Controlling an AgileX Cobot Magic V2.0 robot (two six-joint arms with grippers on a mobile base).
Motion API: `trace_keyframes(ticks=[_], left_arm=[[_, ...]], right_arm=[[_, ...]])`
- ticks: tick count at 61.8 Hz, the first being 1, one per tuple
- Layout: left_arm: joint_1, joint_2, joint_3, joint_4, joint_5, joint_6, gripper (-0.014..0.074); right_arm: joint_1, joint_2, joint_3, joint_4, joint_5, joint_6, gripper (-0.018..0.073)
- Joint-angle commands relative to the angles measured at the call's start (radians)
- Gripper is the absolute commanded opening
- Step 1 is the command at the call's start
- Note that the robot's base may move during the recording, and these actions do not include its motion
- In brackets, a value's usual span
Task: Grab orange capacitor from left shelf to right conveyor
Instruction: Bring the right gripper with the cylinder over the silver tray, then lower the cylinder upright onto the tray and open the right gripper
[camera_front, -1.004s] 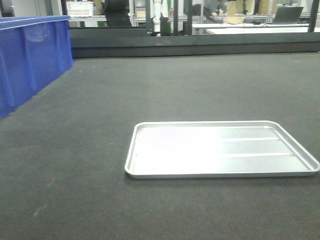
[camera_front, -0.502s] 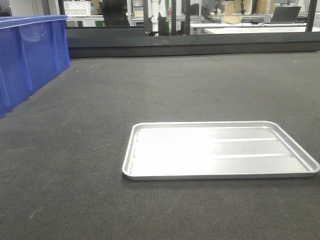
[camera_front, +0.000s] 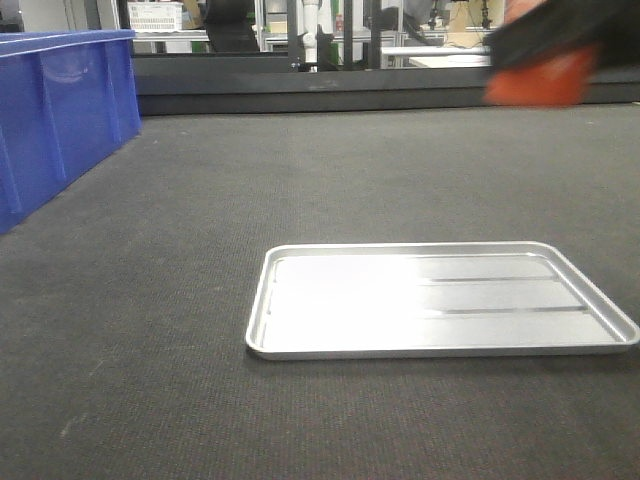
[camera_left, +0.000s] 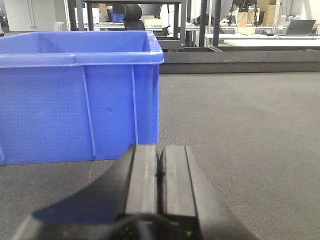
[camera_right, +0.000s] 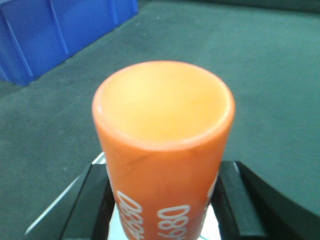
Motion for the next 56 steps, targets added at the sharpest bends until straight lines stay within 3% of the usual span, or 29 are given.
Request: trace_keyframes(ticks=[1, 12, 22, 26, 37, 56], left_arm=[[-0.004, 0.010, -0.006, -0.005, -0.089, 0.000, -0.0105], [-0.004, 0.010, -0.006, -0.005, -0.089, 0.000, -0.0105], [-0.004, 0.010, -0.006, -0.005, -0.089, 0.000, -0.0105], [-0.004, 0.010, -0.006, -0.005, -0.089, 0.000, -0.0105], [-0.004, 0.010, -0.006, -0.005, -0.089, 0.000, -0.0105], [-0.004, 0.010, -0.006, -0.005, -0.089, 0.000, -0.0105]], right_arm=[[0.001, 0.114, -0.030, -0.010, -0.259, -0.009, 0.0050], [0.001, 0.325, -0.030, -0.010, -0.418, -0.009, 0.0050], [0.011, 0.404, -0.030, -0.010, -0.450, -0.009, 0.0090], [0.016, 0.411, -0.030, -0.012, -0.441, -0.009, 0.0190], [0.034, 0.412, -0.030, -0.033, -0.429, -0.009, 0.0653], [0.042, 0.401, -0.030, -0.033, -0.366, -0.009, 0.0626]])
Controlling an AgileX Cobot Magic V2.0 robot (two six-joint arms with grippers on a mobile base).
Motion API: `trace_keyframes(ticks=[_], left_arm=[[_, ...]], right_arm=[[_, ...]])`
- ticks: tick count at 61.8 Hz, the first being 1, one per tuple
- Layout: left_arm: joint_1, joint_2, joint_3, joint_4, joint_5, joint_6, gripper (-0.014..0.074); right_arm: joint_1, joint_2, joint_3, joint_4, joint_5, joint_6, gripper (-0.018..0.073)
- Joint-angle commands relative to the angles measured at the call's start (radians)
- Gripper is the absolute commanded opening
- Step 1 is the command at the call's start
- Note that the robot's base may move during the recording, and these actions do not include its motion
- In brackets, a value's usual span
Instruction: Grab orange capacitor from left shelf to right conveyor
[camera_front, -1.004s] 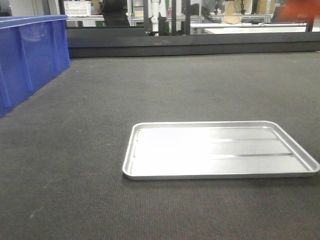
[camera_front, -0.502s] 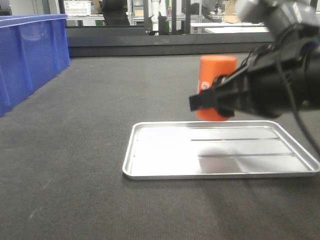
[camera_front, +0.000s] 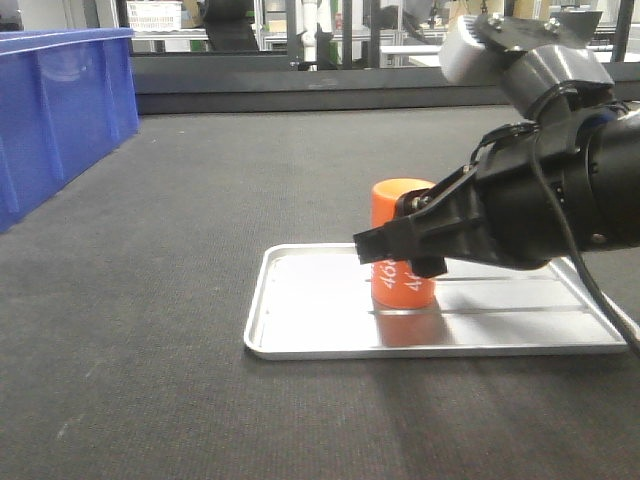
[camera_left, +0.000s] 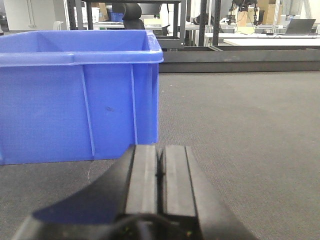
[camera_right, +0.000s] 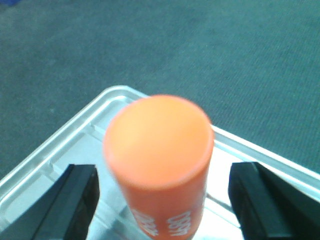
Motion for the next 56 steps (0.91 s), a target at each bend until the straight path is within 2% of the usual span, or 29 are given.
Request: trace_keyframes(ticks=[1, 19, 24, 27, 29, 34, 35, 37, 39, 47, 56], left_arm=[[-0.004, 0.010, -0.006, -0.005, -0.089, 0.000, -0.0105], [-0.004, 0.010, -0.006, -0.005, -0.089, 0.000, -0.0105], [-0.004, 0.010, -0.006, -0.005, -0.089, 0.000, -0.0105], [-0.004, 0.010, -0.006, -0.005, -0.089, 0.000, -0.0105], [-0.004, 0.010, -0.006, -0.005, -0.089, 0.000, -0.0105], [-0.004, 0.010, -0.006, -0.005, -0.089, 0.000, -0.0105], [-0.004, 0.010, -0.006, -0.005, -0.089, 0.000, -0.0105], [-0.004, 0.010, -0.006, -0.005, -0.089, 0.000, -0.0105], [-0.004, 0.010, -0.006, -0.005, -0.089, 0.000, -0.0105], [-0.004, 0.010, -0.006, -0.005, -0.089, 0.000, -0.0105], [-0.004, 0.010, -0.006, -0.005, -0.089, 0.000, -0.0105]], right_arm=[[0.001, -0.048, -0.027, -0.007, -0.086, -0.009, 0.0626], [0.001, -0.236, -0.027, -0.007, -0.151, -0.009, 0.0625], [0.001, -0.305, -0.027, -0.007, -0.142, -0.009, 0.0597], [0.001, -0.348, -0.027, -0.007, -0.128, -0.009, 0.0514], [0.001, -0.381, -0.027, -0.007, -0.110, -0.009, 0.0410], [0.003, -0.476, -0.027, -0.007, -0.036, -0.002, 0.0048], [0.003, -0.494, -0.027, -0.007, -0.019, 0.003, 0.0025], [0.003, -0.538, -0.027, -0.007, 0.005, 0.012, 0.0085], [0.005, -0.586, -0.027, -0.007, 0.025, 0.015, 0.0107], [0.010, -0.770, -0.027, -0.008, 0.082, 0.018, 0.0090], [0.009, -0.921, -0.027, -0.008, 0.082, 0.018, 0.0090]])
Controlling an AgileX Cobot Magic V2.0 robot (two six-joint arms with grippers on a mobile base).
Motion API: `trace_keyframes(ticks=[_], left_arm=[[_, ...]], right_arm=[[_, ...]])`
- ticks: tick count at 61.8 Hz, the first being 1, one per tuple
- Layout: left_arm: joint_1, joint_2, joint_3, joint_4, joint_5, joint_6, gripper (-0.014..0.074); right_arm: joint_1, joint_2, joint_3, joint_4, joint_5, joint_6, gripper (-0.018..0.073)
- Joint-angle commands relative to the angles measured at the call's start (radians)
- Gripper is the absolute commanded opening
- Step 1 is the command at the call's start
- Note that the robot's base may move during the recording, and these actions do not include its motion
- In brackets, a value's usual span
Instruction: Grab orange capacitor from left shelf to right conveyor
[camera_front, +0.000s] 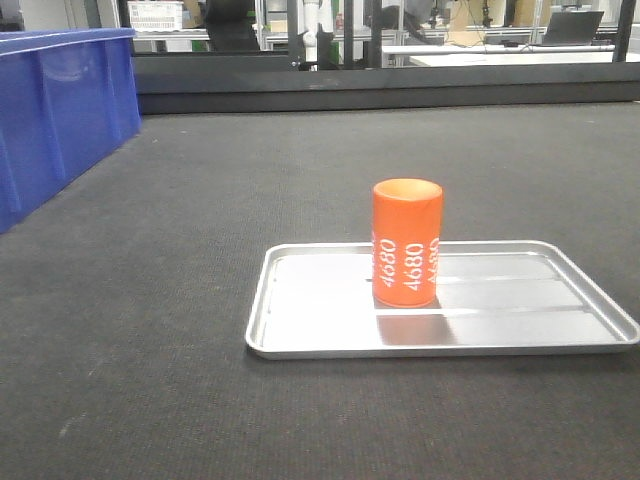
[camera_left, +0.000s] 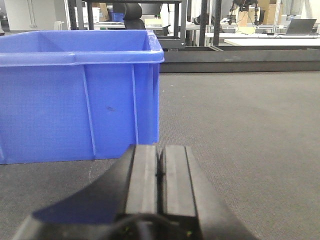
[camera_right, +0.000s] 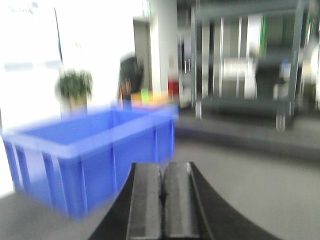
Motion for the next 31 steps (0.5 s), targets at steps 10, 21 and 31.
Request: trace_keyframes(ticks=[10, 21, 31], left_arm=[[-0.004, 0.010, -0.006, -0.005, -0.089, 0.000, -0.0105], [-0.004, 0.010, -0.006, -0.005, -0.089, 0.000, -0.0105], [-0.004, 0.010, -0.006, -0.005, -0.089, 0.000, -0.0105]], right_arm=[[-0.001, -0.139, -0.029, -0.001, -0.070, 0.002, 0.0090], [-0.066, -0.184, -0.029, 0.006, -0.021, -0.126, 0.0080], [-0.305, -0.283, -0.029, 0.039, 0.231, -0.130, 0.0050]])
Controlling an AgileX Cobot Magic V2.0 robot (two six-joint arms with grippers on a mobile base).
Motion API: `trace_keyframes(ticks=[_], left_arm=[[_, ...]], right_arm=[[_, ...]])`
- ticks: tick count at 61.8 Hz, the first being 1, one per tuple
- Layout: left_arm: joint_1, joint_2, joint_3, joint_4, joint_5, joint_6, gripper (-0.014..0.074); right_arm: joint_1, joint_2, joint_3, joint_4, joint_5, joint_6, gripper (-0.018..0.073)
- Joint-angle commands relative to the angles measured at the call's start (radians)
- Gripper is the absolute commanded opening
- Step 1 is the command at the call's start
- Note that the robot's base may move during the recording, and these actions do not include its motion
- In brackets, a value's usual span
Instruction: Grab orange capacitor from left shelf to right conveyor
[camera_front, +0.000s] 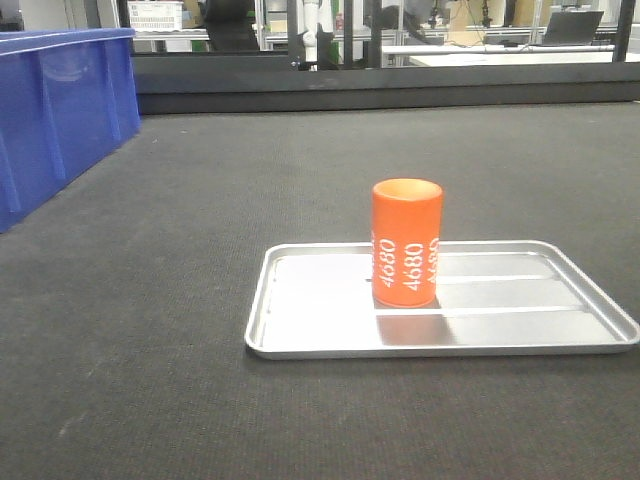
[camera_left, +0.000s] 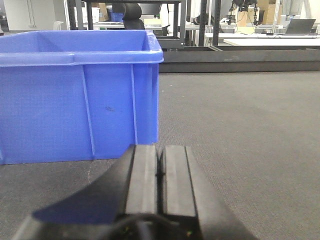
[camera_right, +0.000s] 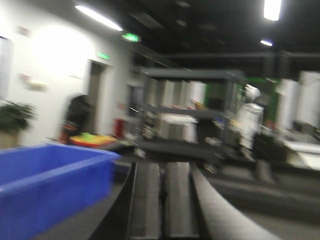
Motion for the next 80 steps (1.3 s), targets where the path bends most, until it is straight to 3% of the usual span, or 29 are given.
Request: trace_keyframes(ticks=[1, 12, 19, 25, 40, 59, 72, 80], left_arm=[[-0.004, 0.010, -0.006, -0.005, -0.089, 0.000, -0.0105], [-0.004, 0.010, -0.006, -0.005, -0.089, 0.000, -0.0105], [-0.004, 0.010, -0.006, -0.005, -0.089, 0.000, -0.0105], [-0.004, 0.010, -0.006, -0.005, -0.089, 0.000, -0.0105], [-0.004, 0.010, -0.006, -0.005, -0.089, 0.000, -0.0105], [-0.004, 0.010, -0.006, -0.005, -0.089, 0.000, -0.0105], [-0.004, 0.010, -0.006, -0.005, -0.089, 0.000, -0.0105], [-0.004, 0.010, -0.006, -0.005, -0.089, 0.000, -0.0105]], right_arm=[[-0.118, -0.056, -0.029, 0.016, 0.070, -0.018, 0.0050], [-0.311, -0.187, -0.011, -0.034, 0.355, -0.023, 0.0050], [-0.360, -0.270, 0.066, -0.035, 0.396, -0.019, 0.0050], [-0.361, -0.351, 0.178, -0.013, 0.324, 0.020, 0.0050], [-0.362, -0.436, 0.508, 0.045, -0.025, 0.094, 0.0050], [-0.359, -0.433, 0.502, 0.035, 0.044, 0.091, 0.0050], [-0.278, -0.454, 0.503, 0.082, 0.060, -0.045, 0.0050], [-0.258, -0.452, 0.503, 0.126, 0.053, -0.070, 0.0050]])
